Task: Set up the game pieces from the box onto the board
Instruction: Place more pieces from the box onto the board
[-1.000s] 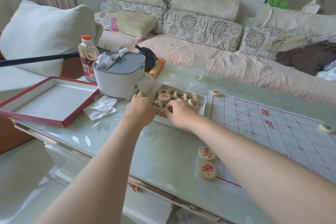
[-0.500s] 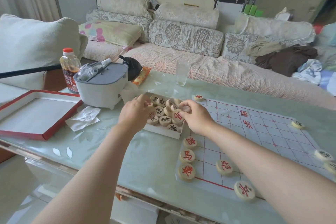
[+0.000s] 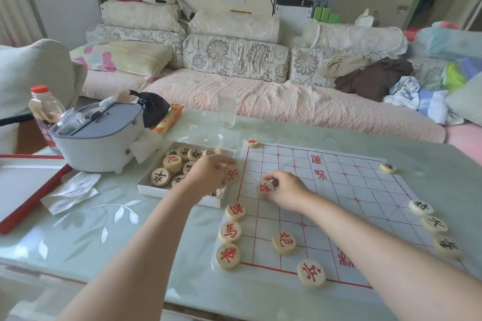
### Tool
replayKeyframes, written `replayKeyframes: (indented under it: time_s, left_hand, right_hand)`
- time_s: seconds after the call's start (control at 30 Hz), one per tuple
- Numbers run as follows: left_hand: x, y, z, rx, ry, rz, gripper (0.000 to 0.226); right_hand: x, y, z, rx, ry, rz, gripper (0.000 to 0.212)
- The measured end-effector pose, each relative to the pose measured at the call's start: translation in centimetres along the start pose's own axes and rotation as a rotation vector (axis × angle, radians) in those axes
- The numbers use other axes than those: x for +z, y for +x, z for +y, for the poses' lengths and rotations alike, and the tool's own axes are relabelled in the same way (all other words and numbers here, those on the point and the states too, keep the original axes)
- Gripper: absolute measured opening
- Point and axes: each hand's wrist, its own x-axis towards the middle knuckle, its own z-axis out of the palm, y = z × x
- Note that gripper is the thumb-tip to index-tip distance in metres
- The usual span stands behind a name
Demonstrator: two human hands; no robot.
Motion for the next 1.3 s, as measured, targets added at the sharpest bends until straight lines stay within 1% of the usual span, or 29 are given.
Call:
replayKeyframes:
  time_s: [0.03,0.13,0.23,0.3,0.4,0.53,0.77,0.83,0.93,1.03,1.1,1.2,1.3]
  left_hand:
    - [0.2,0.2,0.2,-0.006,-0.013,0.005,0.028]
    - [0.6,1.1,0.6,-0.017,-0.024,0.003,0.038]
    - [0.9,2.1,0.2,-0.024,-0.018,0.013,0.042]
    - [1.0,2.7,-0.2,-0.022,-0.009,0.044,0.041]
    - [0.9,3.4,-0.7,-0.032,-0.019,0.121,0.036]
    - [0.5,4.5,-1.3,-0.060,-0.049,0.168,0.032]
    - [0.9,5.9,-1.4,-0.038,-0.100,0.173,0.027]
    - [1.1,6.1,-1.4,-0.038,-0.099,0.180,0.028]
    - [1.1,6.1,-1.2,-0.057,-0.056,0.211,0.035]
    - [1.1,6.1,-1.0,-0.082,-0.053,0.234,0.035]
    - [1.0,5.9,-0.7,-0.099,-0.070,0.263,0.032]
    - [0.6,5.8,-0.4,-0.124,-0.067,0.322,0.027]
    - [0.0,5.8,-0.4,-0.147,-0.085,0.363,0.025]
  right_hand:
    - [0.1,0.2,0.2,-0.005,-0.016,-0.009,0.040]
    - [0.4,1.1,0.4,-0.062,-0.114,-0.008,0.038]
    - [0.3,2.1,0.1,-0.063,-0.096,0.025,0.042]
    - [0.1,3.2,-0.6,-0.056,-0.120,0.085,0.040]
    - [-0.1,5.9,-1.6,-0.045,-0.163,0.191,0.029]
    - [0.3,9.8,-2.7,-0.018,-0.178,0.256,0.024]
    - [1.0,13.4,-3.4,0.006,-0.234,0.297,0.025]
    - [1.3,14.0,-3.3,0.011,-0.258,0.271,0.026]
    - [1.5,14.1,-3.3,0.020,-0.270,0.219,0.025]
    - [1.3,13.6,-3.7,0.001,-0.242,0.230,0.018]
    - [1.1,13.2,-4.0,-0.042,-0.165,0.234,0.014]
    - [1.0,11.9,-5.0,-0.096,0.063,0.143,0.018]
    - [1.2,10.5,-6.4,-0.157,0.194,0.069,0.023]
